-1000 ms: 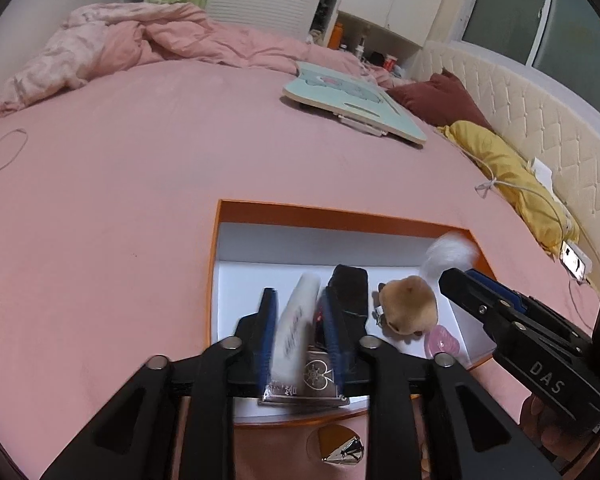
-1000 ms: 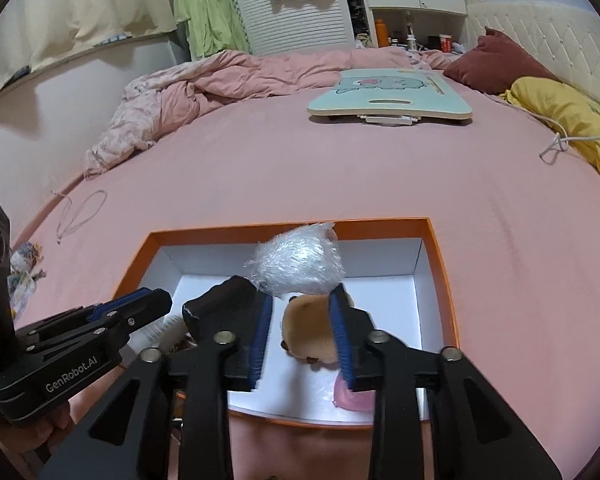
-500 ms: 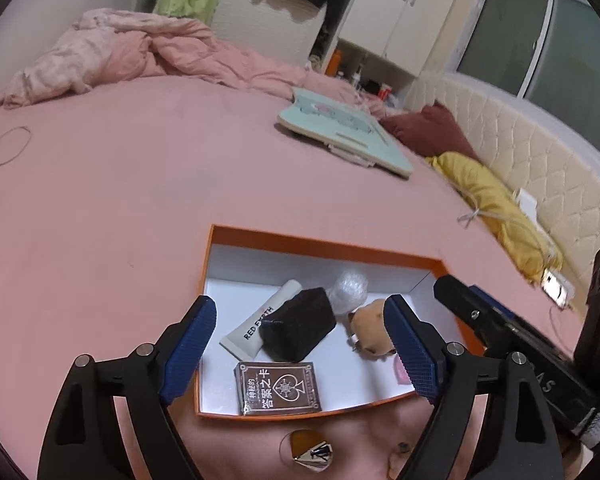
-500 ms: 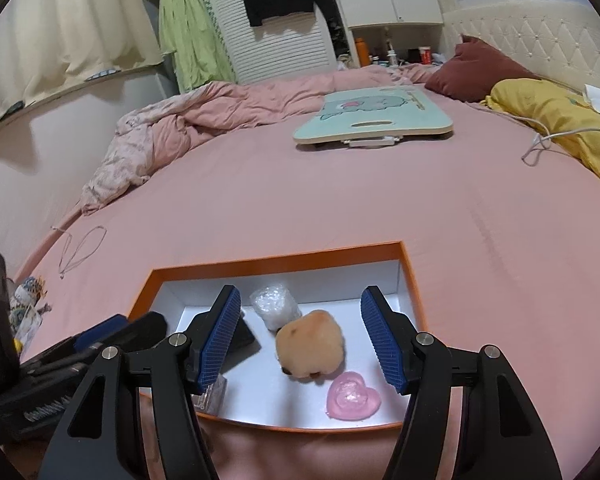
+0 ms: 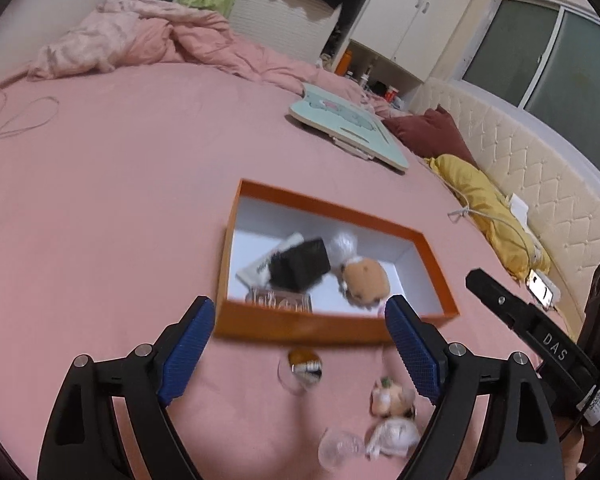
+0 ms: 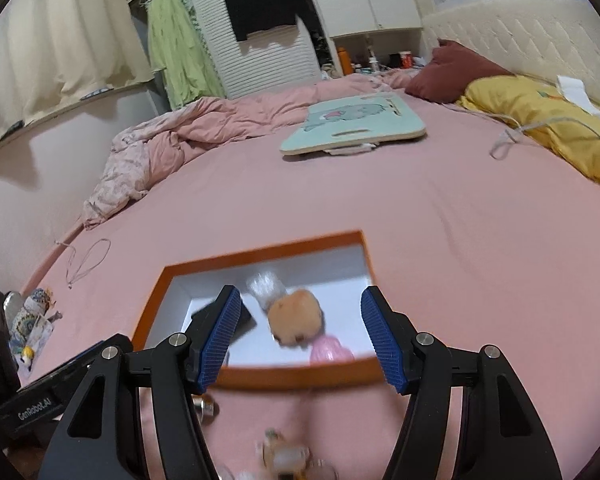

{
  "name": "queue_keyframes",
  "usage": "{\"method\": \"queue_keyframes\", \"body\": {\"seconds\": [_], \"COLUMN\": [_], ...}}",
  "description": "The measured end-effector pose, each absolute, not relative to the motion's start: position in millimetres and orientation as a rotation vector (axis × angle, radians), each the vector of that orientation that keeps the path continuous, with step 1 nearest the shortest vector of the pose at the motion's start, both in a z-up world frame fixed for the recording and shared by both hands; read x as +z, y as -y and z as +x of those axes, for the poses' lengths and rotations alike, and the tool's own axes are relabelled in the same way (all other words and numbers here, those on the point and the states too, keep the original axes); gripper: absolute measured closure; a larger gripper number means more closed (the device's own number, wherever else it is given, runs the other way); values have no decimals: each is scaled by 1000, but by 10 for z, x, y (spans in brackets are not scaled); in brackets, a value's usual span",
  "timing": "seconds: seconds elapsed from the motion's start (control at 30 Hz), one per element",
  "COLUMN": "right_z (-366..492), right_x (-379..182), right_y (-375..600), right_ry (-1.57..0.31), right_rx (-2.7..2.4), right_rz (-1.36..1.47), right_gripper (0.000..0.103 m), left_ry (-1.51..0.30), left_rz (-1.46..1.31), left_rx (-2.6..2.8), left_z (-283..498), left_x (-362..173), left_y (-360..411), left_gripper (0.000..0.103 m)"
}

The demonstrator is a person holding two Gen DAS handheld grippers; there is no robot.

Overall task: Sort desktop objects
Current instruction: 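Withdraw both grippers from the box toward the remaining items, then grasp the clear heart piece with left gripper while right gripper grasps the white wrapped figure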

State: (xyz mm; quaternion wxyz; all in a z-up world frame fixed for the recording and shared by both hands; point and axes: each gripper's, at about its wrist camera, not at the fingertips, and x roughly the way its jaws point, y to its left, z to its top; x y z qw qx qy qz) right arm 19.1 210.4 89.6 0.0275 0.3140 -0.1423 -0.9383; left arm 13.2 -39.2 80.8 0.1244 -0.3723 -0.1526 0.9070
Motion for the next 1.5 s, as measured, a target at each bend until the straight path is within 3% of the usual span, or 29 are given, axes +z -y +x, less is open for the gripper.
{"method": "queue_keyframes", "body": {"seconds": [0.47, 0.8, 1.1, 1.17, 1.3, 1.33, 1.5], "right_z": [870, 866, 844, 811, 764, 787, 891], "right_x": [388, 331, 348, 272, 78, 97, 268], "right_y": [-1928, -2178, -1684, -1620, -1596, -1607, -1816], "right_ry": [384, 550, 299, 250, 267, 262, 404], "right_rx": [-2853, -2856, -2731, -2720, -2652, -2669, -2671], "right_rz": [1346, 1373, 1263, 1297, 1410, 1399, 1332], "right_gripper": [39, 39, 39, 49, 54, 67, 69], "left_ry": [288, -63, -84, -96, -81, -79, -62], "left_rz": [-1465, -1516, -1504, -1505, -1509, -1510, -1509], "left_rx": [2591, 2599, 2603, 2604, 2601, 2602, 2602], "left_z": [747, 831, 872, 861, 850, 850, 887], "left_x": [291, 126, 115, 110, 116, 117, 120], "left_y": [213, -90, -89, -121, -116, -117, -96], "left_gripper": [16, 16, 12, 11, 11, 11, 10]}}
